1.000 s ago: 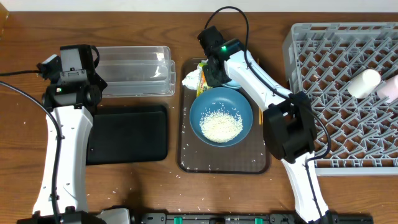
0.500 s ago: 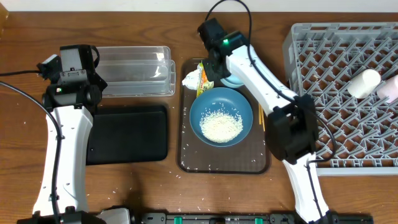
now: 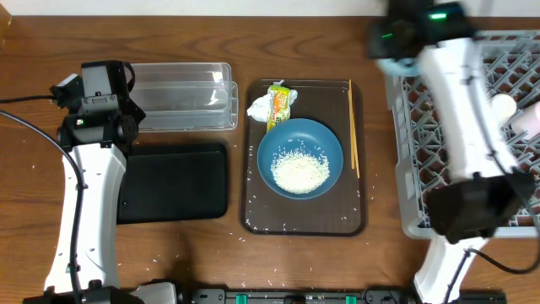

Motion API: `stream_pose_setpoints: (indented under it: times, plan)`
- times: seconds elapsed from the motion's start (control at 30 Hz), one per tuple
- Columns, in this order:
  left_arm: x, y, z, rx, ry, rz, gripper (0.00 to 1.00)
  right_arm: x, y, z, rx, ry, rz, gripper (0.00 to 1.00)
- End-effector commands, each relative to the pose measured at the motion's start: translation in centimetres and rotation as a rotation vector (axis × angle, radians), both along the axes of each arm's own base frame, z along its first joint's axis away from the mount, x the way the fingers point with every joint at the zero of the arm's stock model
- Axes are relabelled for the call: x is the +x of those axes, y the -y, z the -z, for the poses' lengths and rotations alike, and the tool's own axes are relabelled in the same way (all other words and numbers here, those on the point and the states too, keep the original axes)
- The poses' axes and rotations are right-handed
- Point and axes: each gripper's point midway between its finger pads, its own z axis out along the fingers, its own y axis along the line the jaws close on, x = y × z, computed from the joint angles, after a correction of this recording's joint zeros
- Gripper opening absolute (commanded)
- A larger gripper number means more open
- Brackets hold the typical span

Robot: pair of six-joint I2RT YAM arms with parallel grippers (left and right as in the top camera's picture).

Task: Sort waste into correct bins and load items into the dishwasher rack
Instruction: 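Lift the light blue bowl and carry it to the rack's right side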

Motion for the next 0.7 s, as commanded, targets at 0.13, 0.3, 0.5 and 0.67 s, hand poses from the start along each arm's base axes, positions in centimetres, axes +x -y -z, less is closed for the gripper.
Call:
stream_pose_setpoints:
  times: [0.13,0.3,0.5,0.67]
  plan:
    - [-0.1,-0.3,0.0,0.011,-0.002,-0.014,0.98,-1.0,8.3,-2.2,0.334,-0.003,0.063,0.01]
    - [-0.1,-0.3,0.0,0.011,-0.002,-0.014,0.98,-3.6,14.5,-2.2,0.462,-0.042,0.187,0.01]
    - [-0.1,-0.3,0.0,0.011,-0.002,-0.014,0.98,-6.9,19.2,-2.2,0.464,-0.061,0.234,0.01]
    - [-0.1,-0.3,0.0,0.011,-0.002,-0.014,0.98,-8.9,22.1,-2.0,0.470,-0.064,0.253,0.01]
